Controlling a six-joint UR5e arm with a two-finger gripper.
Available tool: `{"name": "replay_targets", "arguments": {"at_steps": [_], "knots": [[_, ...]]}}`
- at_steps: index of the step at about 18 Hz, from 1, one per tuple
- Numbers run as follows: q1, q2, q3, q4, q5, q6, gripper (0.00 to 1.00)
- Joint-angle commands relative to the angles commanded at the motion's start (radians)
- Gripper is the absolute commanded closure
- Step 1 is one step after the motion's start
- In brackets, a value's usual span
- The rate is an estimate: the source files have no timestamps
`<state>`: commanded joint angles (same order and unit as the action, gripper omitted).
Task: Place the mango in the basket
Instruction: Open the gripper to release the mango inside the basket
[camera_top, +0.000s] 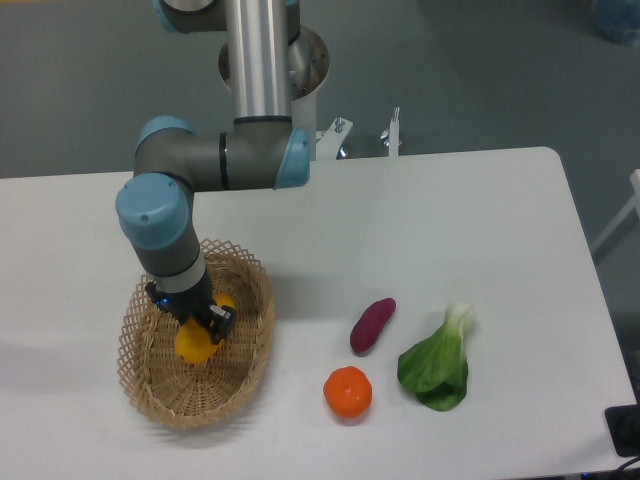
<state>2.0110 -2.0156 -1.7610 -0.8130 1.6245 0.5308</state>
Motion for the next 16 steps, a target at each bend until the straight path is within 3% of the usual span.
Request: {"name": "replay_targets", "arguments": {"at_steps": [3,5,9,16], "knots": [[-0.002,-0.003,0.002,0.000,0.002,0.000,0.39],[0.000,-0.003,0.003,0.002,0.002,0.000,0.22],[0.000,0.003,0.012,0.002,0.003,0.000,0.00],[0.027,0.041,0.041,-0.014,0.018,0.020,0.00]]}}
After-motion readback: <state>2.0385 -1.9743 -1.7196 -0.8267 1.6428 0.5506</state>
